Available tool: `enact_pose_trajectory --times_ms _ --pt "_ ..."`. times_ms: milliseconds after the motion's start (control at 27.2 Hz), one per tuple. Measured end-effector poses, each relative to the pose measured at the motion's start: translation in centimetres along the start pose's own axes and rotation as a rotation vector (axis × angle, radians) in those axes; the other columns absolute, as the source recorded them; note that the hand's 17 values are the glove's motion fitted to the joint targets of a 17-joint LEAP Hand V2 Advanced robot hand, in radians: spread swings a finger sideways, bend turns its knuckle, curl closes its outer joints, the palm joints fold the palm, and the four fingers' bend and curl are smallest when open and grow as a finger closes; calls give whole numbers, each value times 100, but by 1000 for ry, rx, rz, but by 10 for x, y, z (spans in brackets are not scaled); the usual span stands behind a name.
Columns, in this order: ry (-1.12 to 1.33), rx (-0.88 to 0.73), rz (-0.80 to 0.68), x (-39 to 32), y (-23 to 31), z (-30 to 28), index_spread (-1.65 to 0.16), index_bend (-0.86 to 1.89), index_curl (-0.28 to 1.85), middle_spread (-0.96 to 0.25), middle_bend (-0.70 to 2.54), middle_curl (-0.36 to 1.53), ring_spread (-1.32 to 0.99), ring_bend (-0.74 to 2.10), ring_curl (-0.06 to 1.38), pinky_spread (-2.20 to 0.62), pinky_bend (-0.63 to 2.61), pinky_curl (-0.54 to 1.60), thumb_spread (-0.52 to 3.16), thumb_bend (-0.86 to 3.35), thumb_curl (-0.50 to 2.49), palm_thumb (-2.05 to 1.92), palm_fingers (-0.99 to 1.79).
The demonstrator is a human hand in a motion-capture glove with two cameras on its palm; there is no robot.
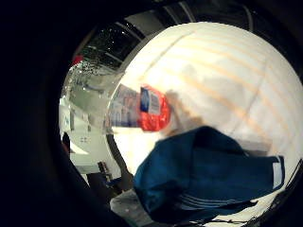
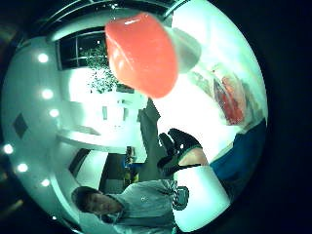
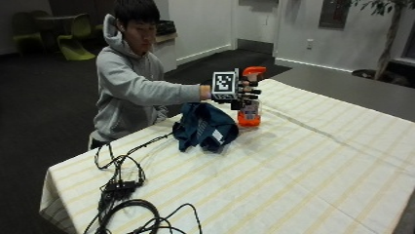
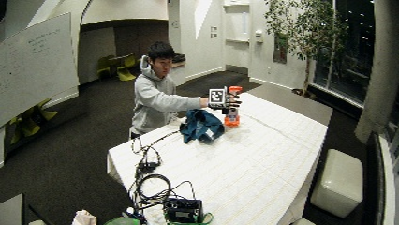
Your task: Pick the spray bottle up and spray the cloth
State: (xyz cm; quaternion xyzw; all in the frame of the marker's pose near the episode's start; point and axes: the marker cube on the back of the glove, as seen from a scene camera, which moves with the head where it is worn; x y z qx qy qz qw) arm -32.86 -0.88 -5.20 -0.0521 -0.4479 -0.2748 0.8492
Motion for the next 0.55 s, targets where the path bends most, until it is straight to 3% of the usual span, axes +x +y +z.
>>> enact_pose_trajectory --times_ms 552 --pt "-36 53 -16 5 27 -24 -30 12 25 7 24 35 3 27 29 19 57 37 81 -3 47 71 2"
